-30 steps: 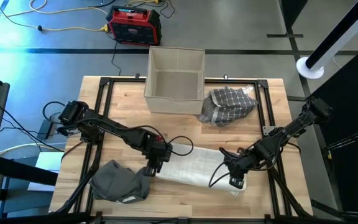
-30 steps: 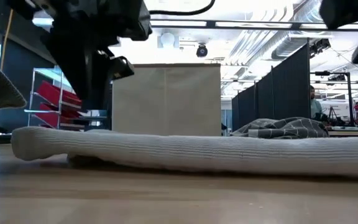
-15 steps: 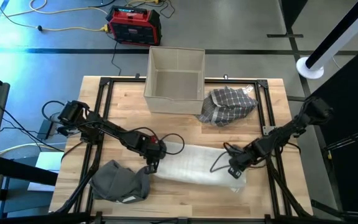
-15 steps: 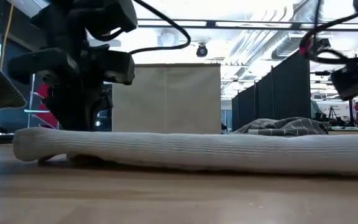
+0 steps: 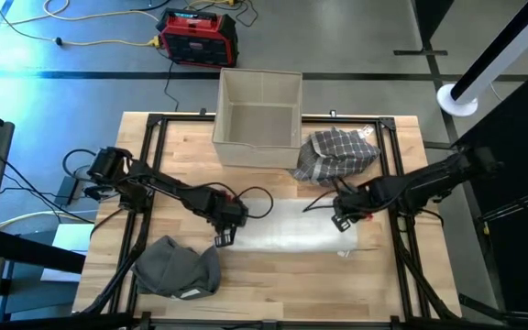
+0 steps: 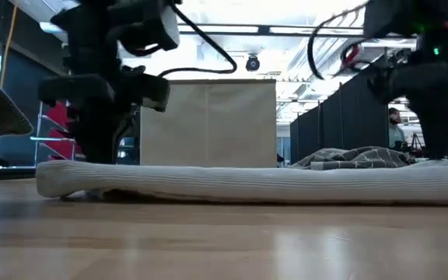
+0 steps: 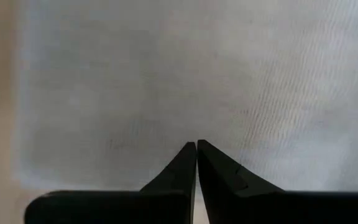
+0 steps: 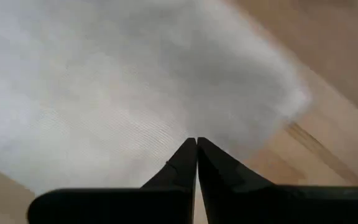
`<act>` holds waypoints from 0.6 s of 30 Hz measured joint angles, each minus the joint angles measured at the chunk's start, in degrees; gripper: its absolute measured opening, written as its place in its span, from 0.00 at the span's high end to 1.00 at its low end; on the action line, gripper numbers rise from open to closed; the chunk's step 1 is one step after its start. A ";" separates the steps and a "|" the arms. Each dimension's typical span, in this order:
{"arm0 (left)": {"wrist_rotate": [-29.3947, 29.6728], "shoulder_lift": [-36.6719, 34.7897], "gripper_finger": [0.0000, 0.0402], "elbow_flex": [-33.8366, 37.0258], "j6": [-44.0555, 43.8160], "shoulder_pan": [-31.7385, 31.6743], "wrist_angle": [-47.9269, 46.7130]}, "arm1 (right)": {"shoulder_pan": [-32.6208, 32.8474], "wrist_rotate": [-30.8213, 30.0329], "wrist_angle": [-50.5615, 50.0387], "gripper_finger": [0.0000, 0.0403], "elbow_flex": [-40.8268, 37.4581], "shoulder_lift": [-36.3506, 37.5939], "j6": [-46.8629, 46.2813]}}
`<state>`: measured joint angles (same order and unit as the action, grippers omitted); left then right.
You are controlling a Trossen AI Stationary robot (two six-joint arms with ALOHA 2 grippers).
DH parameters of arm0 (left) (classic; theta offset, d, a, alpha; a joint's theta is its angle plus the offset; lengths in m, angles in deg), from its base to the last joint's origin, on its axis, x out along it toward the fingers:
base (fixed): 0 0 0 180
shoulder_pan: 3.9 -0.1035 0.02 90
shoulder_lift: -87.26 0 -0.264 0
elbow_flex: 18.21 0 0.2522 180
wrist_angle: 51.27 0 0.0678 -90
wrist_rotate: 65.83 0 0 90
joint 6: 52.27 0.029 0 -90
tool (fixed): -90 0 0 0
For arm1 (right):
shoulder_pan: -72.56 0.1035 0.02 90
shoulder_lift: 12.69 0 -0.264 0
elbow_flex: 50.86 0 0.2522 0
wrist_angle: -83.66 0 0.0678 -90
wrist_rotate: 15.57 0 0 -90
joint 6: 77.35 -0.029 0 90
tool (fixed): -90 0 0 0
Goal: Fold towel
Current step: Fold the white towel
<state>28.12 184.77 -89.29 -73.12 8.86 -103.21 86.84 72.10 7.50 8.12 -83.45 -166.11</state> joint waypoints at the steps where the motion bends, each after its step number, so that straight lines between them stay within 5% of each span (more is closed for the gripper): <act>1: 0.70 -0.09 0.98 -0.99 0.68 -0.17 -1.76 | 0.29 0.02 0.61 0.86 -0.69 -0.18 -1.03; 11: 3.56 -0.80 0.98 -3.79 4.00 -0.65 -8.82 | 2.91 -2.19 9.42 0.54 -4.78 -7.95 -5.39; 15: 4.80 -0.80 0.98 -1.54 4.80 -0.19 -8.46 | 3.02 0.07 14.44 0.49 -6.28 -12.12 -5.05; 18: 4.54 -0.82 0.98 0.58 4.46 0.67 -8.35 | 3.02 0.47 15.39 0.55 -6.98 -12.51 -4.28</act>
<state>32.66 183.95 -88.70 -68.67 9.53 -111.55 89.86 72.57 22.88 1.15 -95.96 -170.40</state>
